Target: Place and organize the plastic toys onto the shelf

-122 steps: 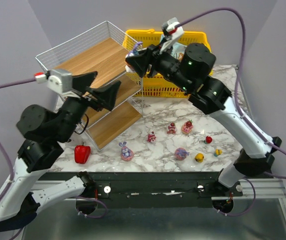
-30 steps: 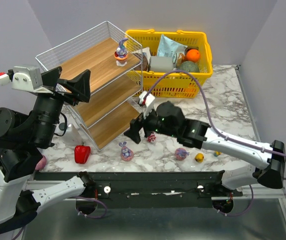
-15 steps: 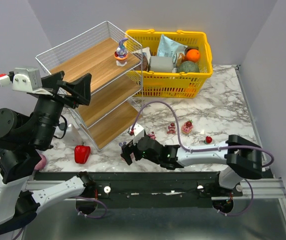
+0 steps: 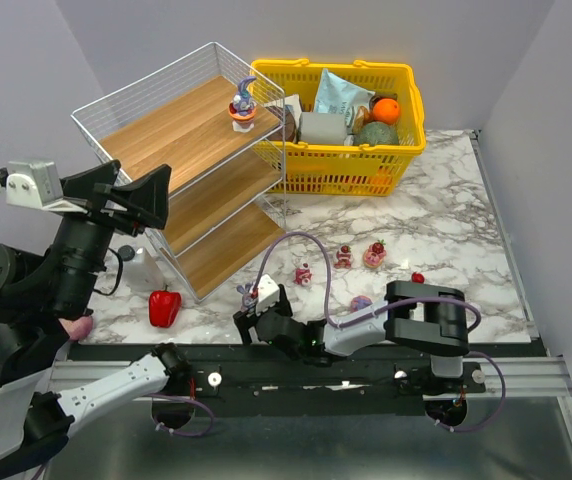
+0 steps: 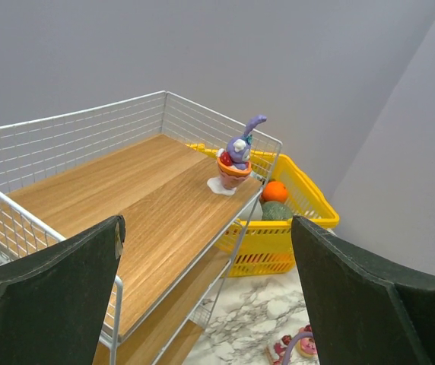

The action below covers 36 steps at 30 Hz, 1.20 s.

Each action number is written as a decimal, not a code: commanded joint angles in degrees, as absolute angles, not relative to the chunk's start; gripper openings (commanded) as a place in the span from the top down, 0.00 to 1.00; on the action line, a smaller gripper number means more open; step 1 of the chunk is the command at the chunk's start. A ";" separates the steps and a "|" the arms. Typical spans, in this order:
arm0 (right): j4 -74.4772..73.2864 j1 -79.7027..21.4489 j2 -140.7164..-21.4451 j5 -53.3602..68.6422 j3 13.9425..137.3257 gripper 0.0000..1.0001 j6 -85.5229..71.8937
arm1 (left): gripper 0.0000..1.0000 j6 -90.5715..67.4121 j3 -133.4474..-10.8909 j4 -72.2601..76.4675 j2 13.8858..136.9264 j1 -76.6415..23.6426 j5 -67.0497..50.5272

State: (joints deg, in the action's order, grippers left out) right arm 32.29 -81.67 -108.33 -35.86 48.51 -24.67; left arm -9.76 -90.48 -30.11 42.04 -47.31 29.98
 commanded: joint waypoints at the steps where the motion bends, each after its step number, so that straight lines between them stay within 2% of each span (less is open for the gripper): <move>1: 37.09 -81.74 -111.97 -43.59 47.11 0.03 -29.09 | 0.01 -12.30 -88.69 -30.32 38.77 -47.20 28.04; 7: 41.82 -81.91 -117.50 -42.19 46.32 0.06 -30.67 | 0.01 -13.45 -85.79 -31.73 35.25 -47.20 26.37; 10: 42.27 -82.00 -119.09 -42.19 46.23 0.14 -31.64 | 0.01 -14.15 -83.50 -31.64 33.14 -47.20 25.93; 11: 42.36 -82.09 -119.27 -41.84 46.40 0.24 -31.64 | 0.01 -14.41 -82.97 -31.55 32.61 -47.28 25.93; 17: 35.70 -82.79 -117.86 -44.20 47.72 0.57 -31.73 | 0.01 -15.12 -82.62 -32.17 31.29 -47.29 25.67; 18: 34.81 -82.79 -117.69 -44.56 48.07 0.66 -31.21 | 0.01 -15.03 -82.79 -32.34 31.29 -47.20 25.66; 20: 32.53 -82.79 -116.72 -45.61 48.78 0.77 -30.59 | 0.01 -15.12 -82.71 -32.61 31.38 -47.29 25.58; 21: 32.08 -82.79 -116.28 -45.79 48.87 0.86 -29.89 | 0.01 -15.20 -82.62 -32.96 31.38 -47.20 25.49; 24: 29.89 -82.79 -112.95 -46.23 48.96 0.92 -29.09 | 0.01 -15.12 -82.35 -33.66 31.29 -47.20 25.58; 30: 22.08 -82.79 -100.67 -45.53 51.05 0.95 -25.58 | 0.01 -13.98 -82.00 -35.06 30.77 -47.20 26.01; 36: 1.87 -82.53 -88.61 -42.90 60.02 0.96 -22.69 | 0.01 -12.92 -80.78 -37.87 28.66 -47.29 29.61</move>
